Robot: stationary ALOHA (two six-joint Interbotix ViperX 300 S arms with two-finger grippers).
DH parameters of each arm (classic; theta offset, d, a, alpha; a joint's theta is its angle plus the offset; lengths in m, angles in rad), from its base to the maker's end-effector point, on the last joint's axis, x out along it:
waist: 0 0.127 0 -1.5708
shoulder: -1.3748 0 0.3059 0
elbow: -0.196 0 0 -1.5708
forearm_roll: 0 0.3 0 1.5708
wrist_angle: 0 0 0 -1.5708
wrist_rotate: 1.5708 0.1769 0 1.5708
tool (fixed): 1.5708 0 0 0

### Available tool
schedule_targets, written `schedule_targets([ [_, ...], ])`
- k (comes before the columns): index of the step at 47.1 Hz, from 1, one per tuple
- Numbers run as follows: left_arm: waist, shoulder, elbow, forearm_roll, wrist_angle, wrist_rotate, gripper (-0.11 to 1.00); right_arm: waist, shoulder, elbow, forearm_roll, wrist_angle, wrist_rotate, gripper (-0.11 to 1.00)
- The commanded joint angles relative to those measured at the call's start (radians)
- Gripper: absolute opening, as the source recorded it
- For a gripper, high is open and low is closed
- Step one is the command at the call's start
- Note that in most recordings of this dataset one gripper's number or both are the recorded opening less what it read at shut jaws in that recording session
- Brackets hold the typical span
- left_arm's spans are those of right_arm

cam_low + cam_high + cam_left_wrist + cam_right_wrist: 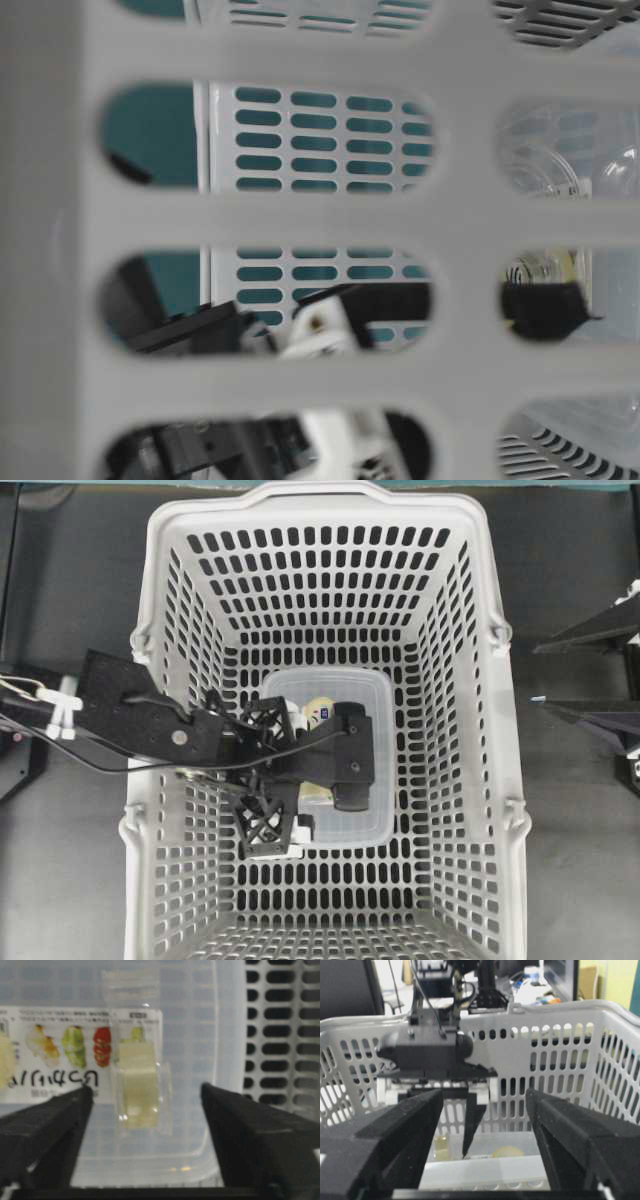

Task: Pick up the tape dispenser from the shopping basket with the left arm.
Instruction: 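Lower the open left gripper around the tape dispenser inside the basket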

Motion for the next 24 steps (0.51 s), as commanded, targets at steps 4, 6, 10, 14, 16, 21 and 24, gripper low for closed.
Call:
schedule_targets([
  [4, -0.002, -0.017, -0.038, 0.003, -0.005, -0.006, 0.59, 0.002, 0.005, -0.006, 0.003, -0.005, -0.002, 0.65],
  [6, -0.003, -0.029, -0.046, 0.005, 0.002, -0.005, 0.46, 0.000, 0.005, -0.006, 0.003, -0.005, -0.002, 0.65],
  [10, -0.003, -0.058, -0.077, 0.005, 0.031, -0.003, 0.28, 0.002, 0.005, -0.005, 0.003, -0.005, 0.000, 0.65],
  [14, -0.002, -0.100, -0.140, 0.005, 0.098, -0.002, 0.28, 0.002, 0.005, -0.003, 0.003, -0.005, 0.000, 0.65],
  [16, -0.002, -0.115, -0.178, 0.003, 0.138, -0.002, 0.28, 0.002, 0.005, -0.003, 0.003, -0.005, 0.000, 0.65],
  [21, 0.000, -0.144, -0.299, 0.005, 0.275, 0.000, 0.28, 0.002, 0.005, -0.003, 0.003, -0.002, 0.000, 0.65],
  [24, 0.000, -0.147, -0.367, 0.005, 0.342, 0.000, 0.28, 0.002, 0.005, -0.003, 0.003, -0.002, 0.000, 0.65],
])
